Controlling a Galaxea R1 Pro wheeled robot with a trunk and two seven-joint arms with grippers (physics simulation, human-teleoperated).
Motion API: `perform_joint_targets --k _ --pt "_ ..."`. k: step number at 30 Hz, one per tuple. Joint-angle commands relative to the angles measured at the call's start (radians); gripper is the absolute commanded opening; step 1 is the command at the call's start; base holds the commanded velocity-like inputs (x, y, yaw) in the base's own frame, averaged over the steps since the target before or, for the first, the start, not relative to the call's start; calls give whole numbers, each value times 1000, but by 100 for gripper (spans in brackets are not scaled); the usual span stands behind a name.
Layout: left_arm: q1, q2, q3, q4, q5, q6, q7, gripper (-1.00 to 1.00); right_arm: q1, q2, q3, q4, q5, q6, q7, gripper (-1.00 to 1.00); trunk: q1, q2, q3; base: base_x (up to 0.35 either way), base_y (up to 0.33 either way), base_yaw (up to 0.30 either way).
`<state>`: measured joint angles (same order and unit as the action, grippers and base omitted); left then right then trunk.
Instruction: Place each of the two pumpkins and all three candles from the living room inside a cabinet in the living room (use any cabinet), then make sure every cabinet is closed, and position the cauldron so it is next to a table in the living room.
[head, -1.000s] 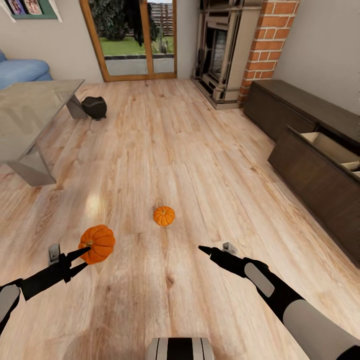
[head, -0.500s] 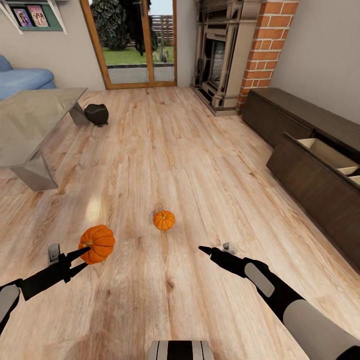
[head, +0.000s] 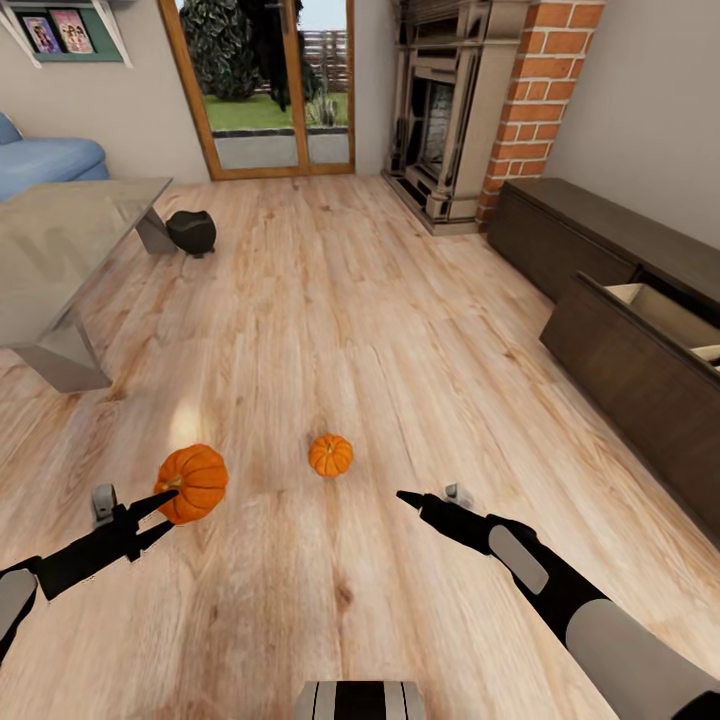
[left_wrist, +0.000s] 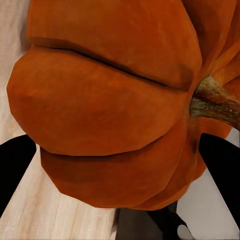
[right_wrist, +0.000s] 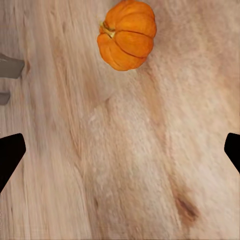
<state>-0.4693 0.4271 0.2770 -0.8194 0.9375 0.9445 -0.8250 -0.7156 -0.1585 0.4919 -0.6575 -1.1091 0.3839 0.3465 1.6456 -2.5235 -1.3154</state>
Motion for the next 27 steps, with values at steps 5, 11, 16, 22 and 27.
perform_joint_targets --k 5,11,16,22,27 --pt "-2 2 2 2 -3 4 -17 -100 -1 0 4 6 -9 1 2 100 0 0 -1 258 194 0" --pt "-2 3 2 2 -3 4 -20 -100 -1 -1 4 9 -20 12 81 100 0 0 -1 236 252 0" --pt "-2 3 2 2 -2 4 -20 -100 -1 2 1 67 -19 75 135 100 0 0 -1 229 262 0" --pt "-2 4 2 2 -1 4 -20 -100 -96 8 2 320 -17 102 91 100 0 0 -1 228 263 0" --pt "-2 3 2 2 0 4 -20 -100 -117 4 2 390 -18 93 83 100 0 0 -1 228 254 0"
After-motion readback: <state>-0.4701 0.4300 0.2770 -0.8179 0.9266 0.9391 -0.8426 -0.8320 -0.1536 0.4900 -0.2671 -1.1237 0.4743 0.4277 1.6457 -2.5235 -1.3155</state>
